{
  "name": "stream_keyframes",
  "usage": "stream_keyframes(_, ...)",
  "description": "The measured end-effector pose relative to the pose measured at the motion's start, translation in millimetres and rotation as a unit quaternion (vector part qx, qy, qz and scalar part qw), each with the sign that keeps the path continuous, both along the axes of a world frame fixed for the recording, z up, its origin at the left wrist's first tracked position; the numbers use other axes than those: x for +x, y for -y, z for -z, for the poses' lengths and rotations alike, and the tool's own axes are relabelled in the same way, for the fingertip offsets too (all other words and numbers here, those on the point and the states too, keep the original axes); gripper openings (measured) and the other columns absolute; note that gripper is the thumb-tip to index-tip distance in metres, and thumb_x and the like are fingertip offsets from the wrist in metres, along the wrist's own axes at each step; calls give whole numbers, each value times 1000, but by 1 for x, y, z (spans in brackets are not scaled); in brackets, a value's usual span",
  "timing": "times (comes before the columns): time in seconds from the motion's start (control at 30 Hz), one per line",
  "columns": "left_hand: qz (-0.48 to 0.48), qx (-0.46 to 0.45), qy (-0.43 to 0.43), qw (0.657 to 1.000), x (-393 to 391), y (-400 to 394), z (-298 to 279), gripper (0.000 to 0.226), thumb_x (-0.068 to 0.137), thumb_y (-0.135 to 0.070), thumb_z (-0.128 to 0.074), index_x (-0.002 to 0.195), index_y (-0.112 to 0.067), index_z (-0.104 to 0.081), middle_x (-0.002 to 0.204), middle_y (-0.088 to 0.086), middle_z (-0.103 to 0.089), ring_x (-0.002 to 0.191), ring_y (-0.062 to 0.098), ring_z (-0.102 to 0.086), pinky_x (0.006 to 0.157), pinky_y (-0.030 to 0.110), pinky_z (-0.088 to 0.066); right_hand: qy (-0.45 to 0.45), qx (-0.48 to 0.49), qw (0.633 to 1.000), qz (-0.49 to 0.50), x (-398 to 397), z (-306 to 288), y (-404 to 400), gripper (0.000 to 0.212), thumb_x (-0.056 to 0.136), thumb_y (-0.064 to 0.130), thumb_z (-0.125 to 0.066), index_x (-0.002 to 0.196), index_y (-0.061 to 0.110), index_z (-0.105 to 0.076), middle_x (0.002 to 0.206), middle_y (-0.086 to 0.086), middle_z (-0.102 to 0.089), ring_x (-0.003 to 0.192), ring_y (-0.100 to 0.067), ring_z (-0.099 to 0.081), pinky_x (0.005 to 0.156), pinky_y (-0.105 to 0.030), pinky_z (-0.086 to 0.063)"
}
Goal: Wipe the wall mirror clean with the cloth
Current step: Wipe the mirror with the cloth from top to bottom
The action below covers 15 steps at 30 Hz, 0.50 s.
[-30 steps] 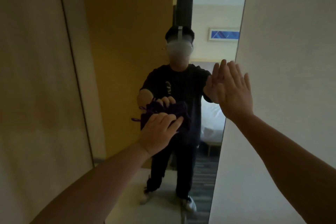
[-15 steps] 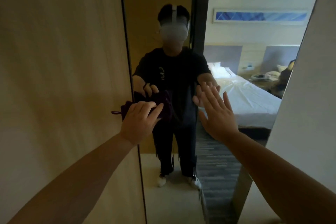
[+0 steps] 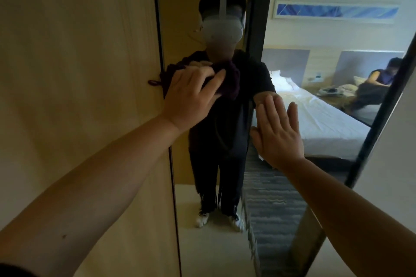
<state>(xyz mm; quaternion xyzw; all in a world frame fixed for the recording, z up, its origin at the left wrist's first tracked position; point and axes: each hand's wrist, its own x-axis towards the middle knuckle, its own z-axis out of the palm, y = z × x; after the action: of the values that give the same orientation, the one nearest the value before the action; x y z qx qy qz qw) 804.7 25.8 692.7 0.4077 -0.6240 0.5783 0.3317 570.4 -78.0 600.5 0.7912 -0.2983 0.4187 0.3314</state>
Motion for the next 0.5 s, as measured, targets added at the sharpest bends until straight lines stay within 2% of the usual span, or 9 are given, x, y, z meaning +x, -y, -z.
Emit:
stream_keyframes(0.1,-2,-31,14,999,-1,12,41,34,97,-29,-65,127,-14,-58,113,5,-50,95,26,-58,76,41,-47,18,-41,999,-24,1,5,9,67,99,38,-47,154,9,-25,162,-14,-17,151,-33,-13,121,-58,-10)
stream_keyframes(0.2,2,-33,28,999,3,13,94,43,87,-25,-77,126,-15,-62,112,4,-53,94,25,-59,76,40,-48,41,-81,995,-40,4,9,17,67,96,37,-55,152,6,-34,160,-16,-25,149,-35,-22,119,-60,-17)
stream_keyframes(0.27,-2,-10,41,999,8,10,142,41,87,-19,-74,127,-17,-64,112,3,-55,95,23,-59,77,39,-47,47,-87,994,-48,5,10,19,69,97,38,-54,153,7,-31,160,-15,-24,150,-34,-19,119,-60,-16)
stream_keyframes(0.37,-12,54,49,997,9,-2,228,32,97,-15,-57,128,-22,-58,114,-1,-52,98,19,-56,81,37,-43,59,-95,992,-61,4,11,19,69,97,36,-55,155,8,-27,159,-15,-23,150,-32,-17,119,-60,-16)
stream_keyframes(0.5,-27,126,-10,992,3,-14,319,35,93,-17,-57,126,-27,-56,116,-3,-51,101,17,-55,83,36,-41,65,-93,992,-61,4,10,18,71,97,35,-56,155,10,-23,160,-14,-21,150,-30,-15,120,-57,-12)
